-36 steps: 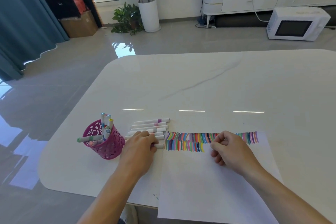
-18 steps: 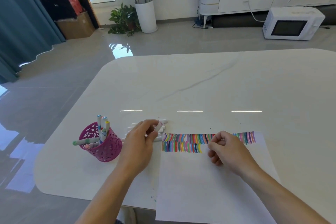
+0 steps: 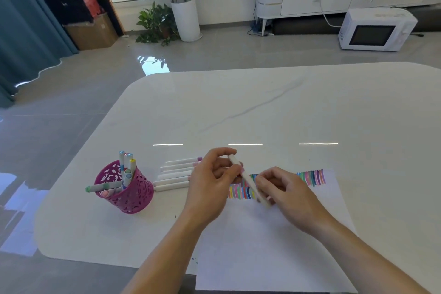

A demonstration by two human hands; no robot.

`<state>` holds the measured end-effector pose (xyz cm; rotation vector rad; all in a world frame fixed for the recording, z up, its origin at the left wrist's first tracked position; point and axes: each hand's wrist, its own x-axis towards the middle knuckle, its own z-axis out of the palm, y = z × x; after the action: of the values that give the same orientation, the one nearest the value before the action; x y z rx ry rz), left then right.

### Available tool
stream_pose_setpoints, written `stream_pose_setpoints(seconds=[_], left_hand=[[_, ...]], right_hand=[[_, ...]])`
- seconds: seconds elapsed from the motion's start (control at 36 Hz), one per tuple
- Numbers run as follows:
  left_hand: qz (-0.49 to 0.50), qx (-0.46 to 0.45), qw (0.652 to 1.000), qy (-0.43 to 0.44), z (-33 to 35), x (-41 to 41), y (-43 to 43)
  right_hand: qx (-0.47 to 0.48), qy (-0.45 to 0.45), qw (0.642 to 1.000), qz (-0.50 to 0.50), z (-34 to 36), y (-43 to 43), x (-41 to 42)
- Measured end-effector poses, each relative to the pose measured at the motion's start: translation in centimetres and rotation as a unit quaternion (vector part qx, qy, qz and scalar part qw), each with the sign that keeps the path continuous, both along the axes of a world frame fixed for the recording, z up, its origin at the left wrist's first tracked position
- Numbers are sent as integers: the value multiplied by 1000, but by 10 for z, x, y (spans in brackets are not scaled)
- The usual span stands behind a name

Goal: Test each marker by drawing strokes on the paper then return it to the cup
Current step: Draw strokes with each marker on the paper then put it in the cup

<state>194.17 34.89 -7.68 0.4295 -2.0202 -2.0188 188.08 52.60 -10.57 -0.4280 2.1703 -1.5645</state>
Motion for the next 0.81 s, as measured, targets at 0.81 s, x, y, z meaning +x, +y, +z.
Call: stream_pose_setpoints(seconds=[0.81], left_hand=[[-211, -471, 853, -82, -18, -1, 28]], right_hand=[[258, 259, 926, 98, -5, 38, 4]])
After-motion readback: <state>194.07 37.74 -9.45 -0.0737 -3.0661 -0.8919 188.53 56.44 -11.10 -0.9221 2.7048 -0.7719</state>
